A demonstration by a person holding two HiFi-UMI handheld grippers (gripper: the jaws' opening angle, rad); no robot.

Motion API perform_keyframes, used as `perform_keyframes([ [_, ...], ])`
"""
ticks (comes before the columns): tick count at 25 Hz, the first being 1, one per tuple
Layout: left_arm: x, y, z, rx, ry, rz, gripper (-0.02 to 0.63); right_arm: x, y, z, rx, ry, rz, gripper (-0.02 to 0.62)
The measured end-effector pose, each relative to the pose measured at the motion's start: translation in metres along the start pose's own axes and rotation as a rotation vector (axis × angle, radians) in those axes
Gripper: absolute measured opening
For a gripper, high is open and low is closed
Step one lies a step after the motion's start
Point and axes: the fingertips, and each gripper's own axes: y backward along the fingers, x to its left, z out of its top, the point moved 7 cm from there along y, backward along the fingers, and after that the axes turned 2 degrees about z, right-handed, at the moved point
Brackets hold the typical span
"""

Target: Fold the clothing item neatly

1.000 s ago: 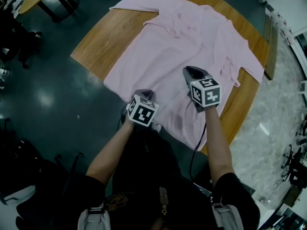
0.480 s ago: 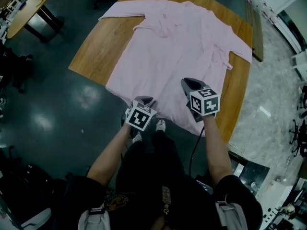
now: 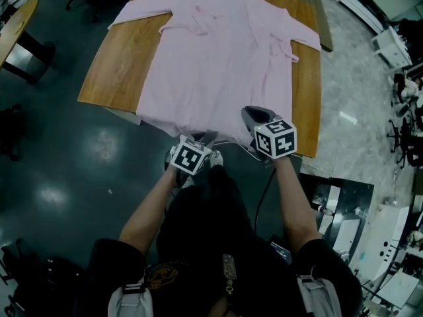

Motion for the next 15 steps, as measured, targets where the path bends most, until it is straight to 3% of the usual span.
perform_keyframes([
  [4, -0.016, -0.004, -0.005, -0.026, -0.041, -0.032, 0.143, 0.021, 0.011, -0.024, 0.016, -0.026, -0.032, 0.029],
  [8, -0.025, -0.024, 0.001, -0.032, -0.059, -0.01, 0.143, 0.029, 0.023, -0.042, 0.018, -0.064, -0.073, 0.029],
  [14, -0.023, -0.049, 0.005, -0.011, 0.026, 0.056, 0.133, 0.03, 0.061, -0.079, 0.029, -0.124, -0.127, 0.029],
  [15, -0.024, -0.052, 0.005, -0.008, 0.045, 0.055, 0.075, 0.025, 0.068, -0.087, 0.035, -0.137, -0.136, 0.029],
])
